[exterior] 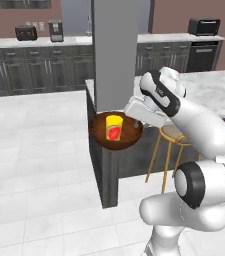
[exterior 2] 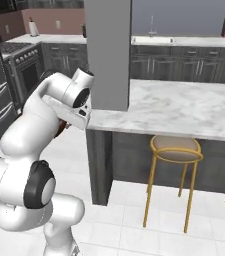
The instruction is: Place the cup inside the bowl on the dining table and move the bowl to any counter.
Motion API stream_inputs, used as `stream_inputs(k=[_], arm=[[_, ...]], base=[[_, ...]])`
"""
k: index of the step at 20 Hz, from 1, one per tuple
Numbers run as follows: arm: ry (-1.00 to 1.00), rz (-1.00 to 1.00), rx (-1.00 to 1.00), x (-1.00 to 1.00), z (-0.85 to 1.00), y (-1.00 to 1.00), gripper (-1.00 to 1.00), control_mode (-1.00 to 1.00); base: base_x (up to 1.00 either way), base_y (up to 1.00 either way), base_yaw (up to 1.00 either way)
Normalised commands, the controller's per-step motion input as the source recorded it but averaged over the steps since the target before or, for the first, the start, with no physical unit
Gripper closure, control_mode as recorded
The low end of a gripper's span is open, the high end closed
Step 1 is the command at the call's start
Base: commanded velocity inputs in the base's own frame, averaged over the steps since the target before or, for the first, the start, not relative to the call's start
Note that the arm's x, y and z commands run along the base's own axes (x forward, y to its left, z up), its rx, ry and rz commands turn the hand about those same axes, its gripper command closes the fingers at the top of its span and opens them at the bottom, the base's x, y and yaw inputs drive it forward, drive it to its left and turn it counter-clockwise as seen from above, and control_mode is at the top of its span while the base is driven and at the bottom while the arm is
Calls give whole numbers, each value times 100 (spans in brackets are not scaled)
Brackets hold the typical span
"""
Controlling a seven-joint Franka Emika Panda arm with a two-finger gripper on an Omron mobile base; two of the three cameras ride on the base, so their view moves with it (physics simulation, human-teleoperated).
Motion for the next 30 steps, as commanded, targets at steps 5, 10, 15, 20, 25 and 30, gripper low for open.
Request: stream_inputs(k=[5, 10, 15, 20, 25, 30], arm=[[0, 0, 0, 0, 0, 0, 100, 100], [0, 0, 0, 0, 0, 0, 100, 100], [0, 0, 0, 0, 0, 0, 100, 100], [0, 0, 0, 0, 0, 0, 100, 100], [0, 0, 0, 0, 0, 0, 100, 100], [0, 0, 0, 0, 0, 0, 100, 100]], base=[[64, 55, -3], [97, 34, -4], [76, 36, -4], [64, 57, -6], [52, 86, -10], [59, 78, -11]])
